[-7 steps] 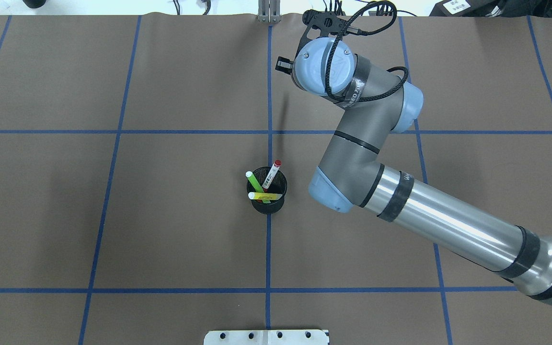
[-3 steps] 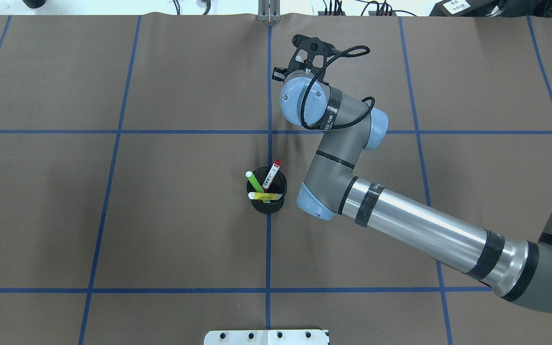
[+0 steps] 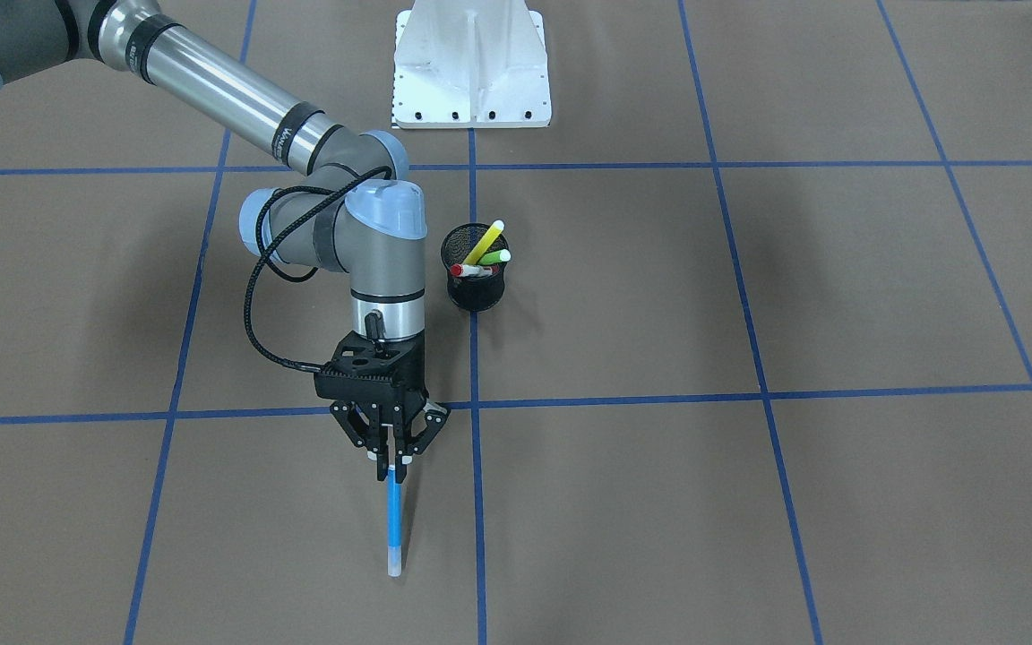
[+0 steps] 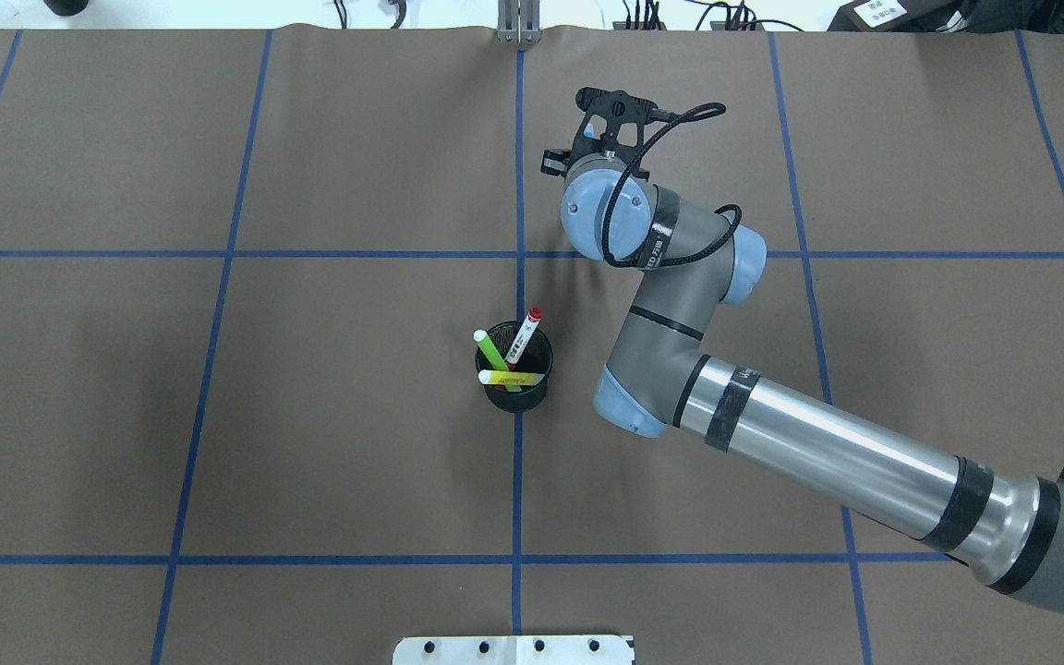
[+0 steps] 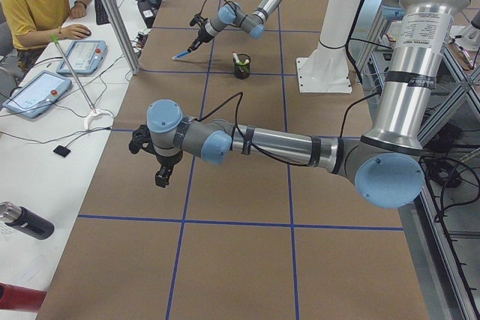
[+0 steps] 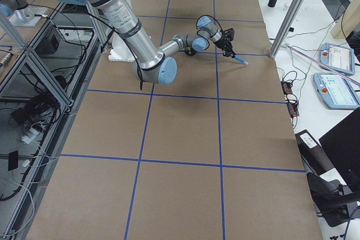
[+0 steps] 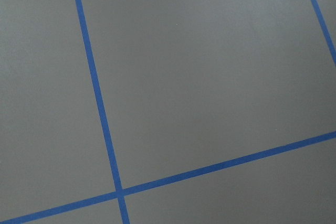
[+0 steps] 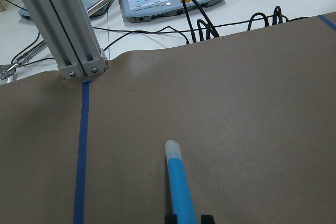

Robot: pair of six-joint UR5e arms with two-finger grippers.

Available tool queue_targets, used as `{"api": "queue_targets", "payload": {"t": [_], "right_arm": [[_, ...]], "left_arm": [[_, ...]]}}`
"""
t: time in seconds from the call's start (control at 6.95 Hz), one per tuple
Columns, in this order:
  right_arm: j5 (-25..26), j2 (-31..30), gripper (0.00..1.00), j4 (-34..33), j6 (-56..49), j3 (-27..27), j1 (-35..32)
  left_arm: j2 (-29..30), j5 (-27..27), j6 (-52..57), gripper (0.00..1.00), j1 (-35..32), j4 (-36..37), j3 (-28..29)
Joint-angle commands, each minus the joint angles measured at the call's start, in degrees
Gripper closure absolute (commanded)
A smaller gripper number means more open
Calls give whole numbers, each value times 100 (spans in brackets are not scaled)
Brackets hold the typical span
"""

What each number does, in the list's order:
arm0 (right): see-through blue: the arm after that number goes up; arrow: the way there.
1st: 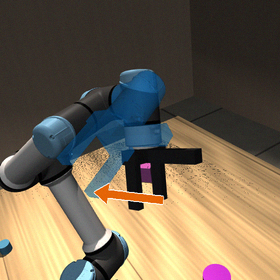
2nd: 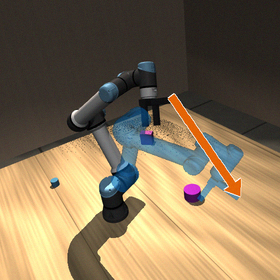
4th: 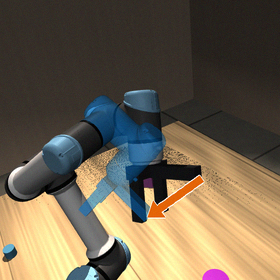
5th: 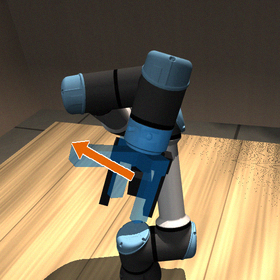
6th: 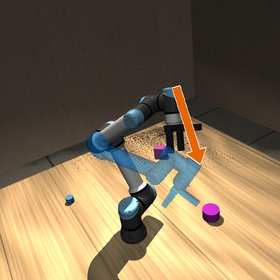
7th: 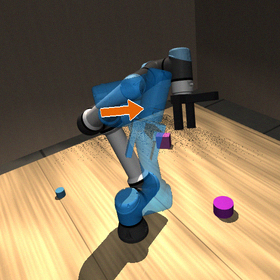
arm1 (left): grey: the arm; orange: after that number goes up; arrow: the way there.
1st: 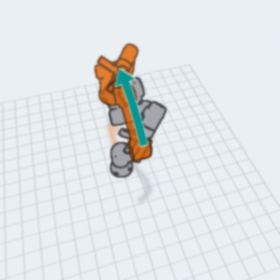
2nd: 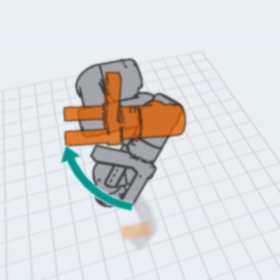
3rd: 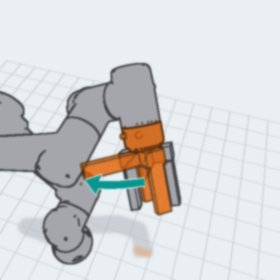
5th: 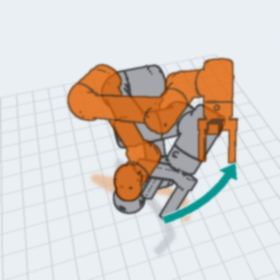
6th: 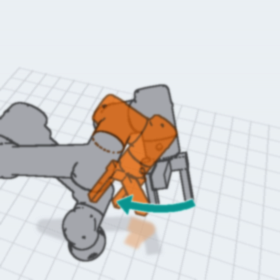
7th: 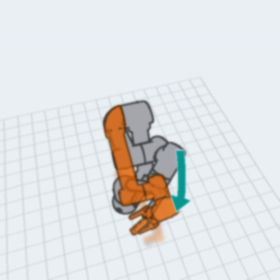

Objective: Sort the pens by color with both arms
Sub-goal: 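Carry the blue marker farther from the robot and lay it down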

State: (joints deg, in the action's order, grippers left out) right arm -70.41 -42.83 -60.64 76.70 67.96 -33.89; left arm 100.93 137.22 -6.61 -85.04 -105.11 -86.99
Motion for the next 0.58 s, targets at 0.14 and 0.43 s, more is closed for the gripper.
{"api": "queue_targets", "payload": {"t": [0.14, 0.43], "right_arm": [[-200, -41, 2, -1, -208, 103, -21], [-1013, -49, 2, -18, -436, 357, -318]], "left_arm": [[103, 7, -157, 0, 5, -36, -46], [103, 7, -183, 0, 5, -62, -55]]}}
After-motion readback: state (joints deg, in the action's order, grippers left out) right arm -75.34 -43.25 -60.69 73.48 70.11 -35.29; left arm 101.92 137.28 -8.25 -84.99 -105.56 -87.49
